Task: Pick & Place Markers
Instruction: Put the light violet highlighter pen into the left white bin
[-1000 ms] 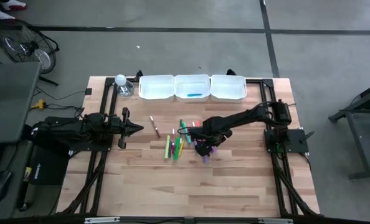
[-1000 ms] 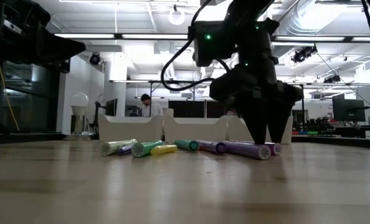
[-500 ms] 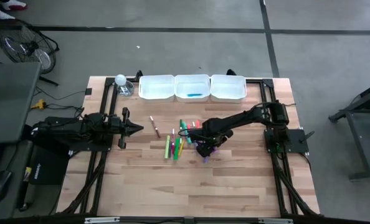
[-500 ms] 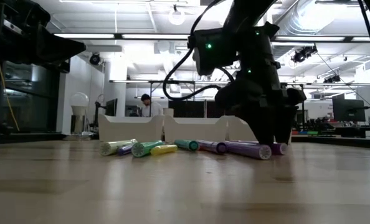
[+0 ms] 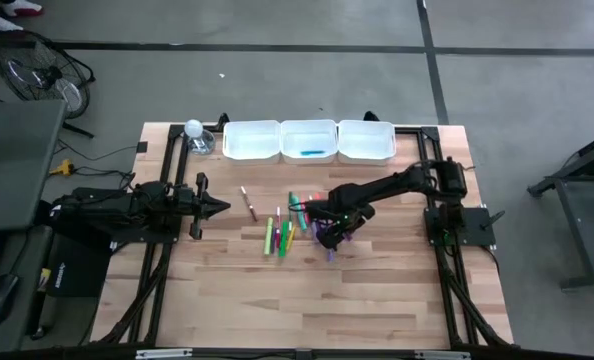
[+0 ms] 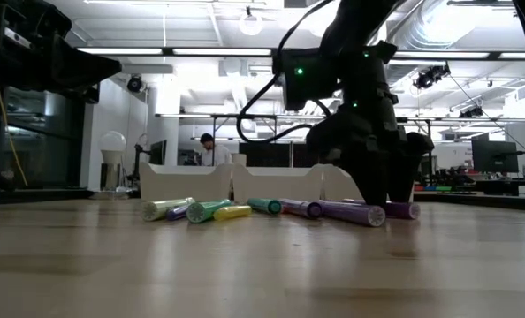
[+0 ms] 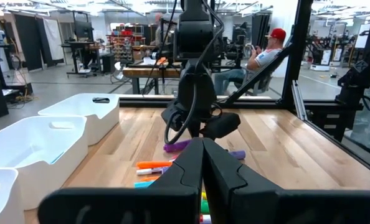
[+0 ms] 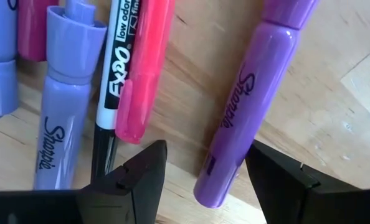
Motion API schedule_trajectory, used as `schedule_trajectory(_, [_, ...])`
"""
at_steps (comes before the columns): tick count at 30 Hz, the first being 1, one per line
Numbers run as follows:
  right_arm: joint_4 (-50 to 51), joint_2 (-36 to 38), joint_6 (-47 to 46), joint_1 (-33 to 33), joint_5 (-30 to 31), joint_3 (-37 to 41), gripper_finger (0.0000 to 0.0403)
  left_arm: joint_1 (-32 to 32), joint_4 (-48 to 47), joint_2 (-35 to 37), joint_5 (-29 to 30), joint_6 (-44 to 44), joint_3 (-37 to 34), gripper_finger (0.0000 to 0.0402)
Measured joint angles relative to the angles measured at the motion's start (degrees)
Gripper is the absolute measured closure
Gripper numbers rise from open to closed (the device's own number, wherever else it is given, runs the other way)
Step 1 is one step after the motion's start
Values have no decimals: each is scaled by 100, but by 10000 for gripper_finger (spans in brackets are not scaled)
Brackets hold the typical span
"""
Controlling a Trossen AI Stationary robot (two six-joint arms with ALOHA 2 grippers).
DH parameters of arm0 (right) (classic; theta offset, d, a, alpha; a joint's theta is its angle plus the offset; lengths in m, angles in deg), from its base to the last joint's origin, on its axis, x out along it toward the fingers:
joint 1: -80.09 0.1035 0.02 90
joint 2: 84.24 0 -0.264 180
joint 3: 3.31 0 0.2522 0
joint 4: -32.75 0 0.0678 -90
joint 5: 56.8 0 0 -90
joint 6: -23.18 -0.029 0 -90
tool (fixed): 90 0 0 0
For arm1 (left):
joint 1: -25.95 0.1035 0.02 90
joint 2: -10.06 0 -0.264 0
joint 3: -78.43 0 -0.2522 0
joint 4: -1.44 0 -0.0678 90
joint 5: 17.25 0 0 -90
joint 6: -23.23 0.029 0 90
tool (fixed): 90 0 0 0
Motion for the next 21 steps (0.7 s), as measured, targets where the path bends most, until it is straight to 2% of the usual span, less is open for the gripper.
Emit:
schedule_trajectory(14, [-67, -17, 364, -518, 65, 11, 194, -1, 0, -1, 0, -1, 0, 401])
schedule_trajectory(21, [-90, -22, 356, -543, 147, 13, 200, 0, 0, -1, 2, -1, 0, 401])
